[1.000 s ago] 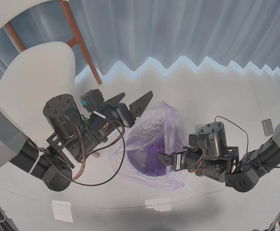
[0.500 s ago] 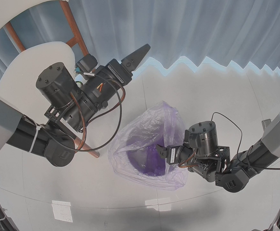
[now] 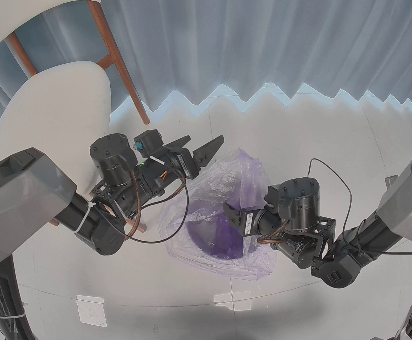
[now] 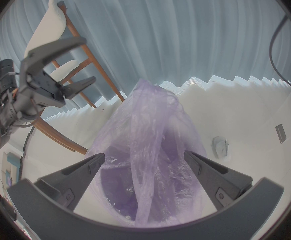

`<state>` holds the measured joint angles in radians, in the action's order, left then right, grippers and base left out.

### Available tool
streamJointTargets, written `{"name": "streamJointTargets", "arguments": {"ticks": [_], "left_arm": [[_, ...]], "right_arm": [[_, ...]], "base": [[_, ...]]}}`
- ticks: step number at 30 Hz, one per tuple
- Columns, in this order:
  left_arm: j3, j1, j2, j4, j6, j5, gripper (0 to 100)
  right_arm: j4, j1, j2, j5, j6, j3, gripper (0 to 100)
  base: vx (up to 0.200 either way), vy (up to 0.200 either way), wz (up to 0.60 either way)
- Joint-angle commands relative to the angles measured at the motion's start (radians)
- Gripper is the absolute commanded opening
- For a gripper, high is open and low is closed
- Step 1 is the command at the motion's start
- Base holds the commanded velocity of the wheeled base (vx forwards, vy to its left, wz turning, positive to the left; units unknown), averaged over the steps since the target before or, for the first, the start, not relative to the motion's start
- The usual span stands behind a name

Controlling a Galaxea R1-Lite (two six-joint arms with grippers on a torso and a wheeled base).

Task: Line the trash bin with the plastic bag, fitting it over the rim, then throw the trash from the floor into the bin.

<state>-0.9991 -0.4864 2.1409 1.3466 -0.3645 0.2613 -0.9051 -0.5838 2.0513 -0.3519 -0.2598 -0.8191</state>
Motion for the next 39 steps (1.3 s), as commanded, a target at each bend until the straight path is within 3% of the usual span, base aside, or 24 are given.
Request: {"name": "streamJointTargets", "arguments": {"ticks": [1,7,8,17,20,22,23,27,34,35,39], "left_arm": [[-0.030,0.029,0.053,-0.006,0.009,0.000,100],[0.008,0.034,0.047,-0.012,0.018,0.016,100],[0.008,0.035,0.048,-0.012,0.018,0.018,100],[0.007,0.121,0.117,-0.009,0.105,0.138,100],[0.027,0.155,0.134,-0.007,0.101,0.251,100],[0.037,0.161,0.140,-0.006,0.101,0.276,100],[0.057,0.186,0.154,-0.003,0.101,0.357,100],[0.068,0.213,0.191,0.036,0.094,0.475,100],[0.027,0.209,0.283,0.109,0.091,0.489,100],[0.024,0.203,0.292,0.111,0.090,0.486,0],[0.019,0.192,0.309,0.111,0.087,0.484,0]], "right_arm": [[-0.017,-0.019,0.032,-0.001,-0.001,0.005,100],[-0.067,-0.016,0.081,-0.001,0.002,0.002,100],[-0.069,-0.016,0.081,-0.001,0.002,0.002,0],[-0.113,-0.013,0.081,-0.001,0.014,0.005,0],[-0.120,-0.013,0.066,0.001,0.017,0.003,0],[-0.127,-0.013,0.066,0.001,0.017,0.002,0],[-0.164,-0.013,0.067,0.001,0.022,0.003,0],[-0.192,-0.011,0.067,0.002,0.040,0.005,0],[-0.192,-0.011,0.066,0.002,0.040,0.005,0],[-0.192,-0.011,0.066,0.002,0.040,0.006,0],[-0.193,-0.011,0.066,0.002,0.040,0.006,0]], "base": [[0.000,0.000,0.00],[0.000,0.000,0.00],[0.000,0.000,0.00],[0.000,0.000,0.00],[0.000,0.000,0.00],[0.000,0.000,0.00],[0.000,0.000,0.00],[0.000,0.000,0.00],[0.000,0.000,0.00],[0.000,0.000,0.00],[0.000,0.000,0.00]]}}
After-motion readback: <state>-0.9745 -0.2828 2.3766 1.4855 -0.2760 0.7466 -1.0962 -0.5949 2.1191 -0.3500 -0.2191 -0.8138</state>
